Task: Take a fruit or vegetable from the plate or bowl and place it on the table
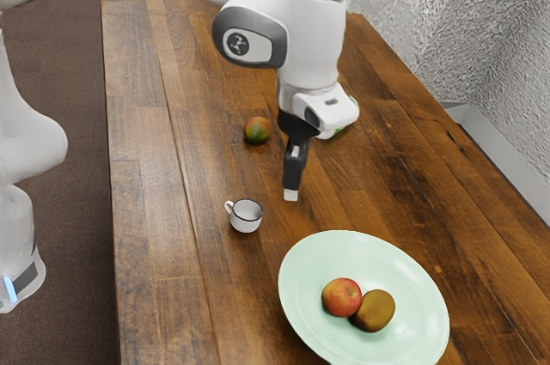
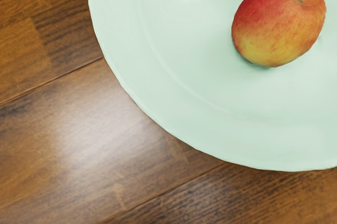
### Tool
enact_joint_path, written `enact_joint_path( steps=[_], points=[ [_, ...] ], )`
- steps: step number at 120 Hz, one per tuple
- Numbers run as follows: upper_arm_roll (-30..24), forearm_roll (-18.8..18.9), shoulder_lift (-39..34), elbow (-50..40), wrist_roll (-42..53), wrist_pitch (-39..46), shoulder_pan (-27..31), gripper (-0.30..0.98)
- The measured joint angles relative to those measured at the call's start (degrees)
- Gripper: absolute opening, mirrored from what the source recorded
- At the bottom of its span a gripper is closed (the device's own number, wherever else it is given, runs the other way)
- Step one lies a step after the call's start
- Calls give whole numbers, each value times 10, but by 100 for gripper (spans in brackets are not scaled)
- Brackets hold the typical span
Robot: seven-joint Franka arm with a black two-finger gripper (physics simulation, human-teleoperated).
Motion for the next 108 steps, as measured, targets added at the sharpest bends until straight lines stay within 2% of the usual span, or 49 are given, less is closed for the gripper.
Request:
enact_joint_path(
  steps=[10,18,47,61,68,80,90,108],
  points=[
    [-60,38,-11,-30,-42,39,-3,68],
    [-78,48,-2,-40,-80,61,-22,68],
    [-85,-16,84,-20,-195,111,-36,69],
    [-86,-35,92,-15,-235,123,-57,69],
    [-83,-38,93,-24,-253,127,-65,69],
    [-77,3,94,-45,-276,145,-61,69],
    [-74,18,102,-35,-289,160,-60,69],
    [-67,-33,142,-7,-286,176,-33,69]
  ],
)
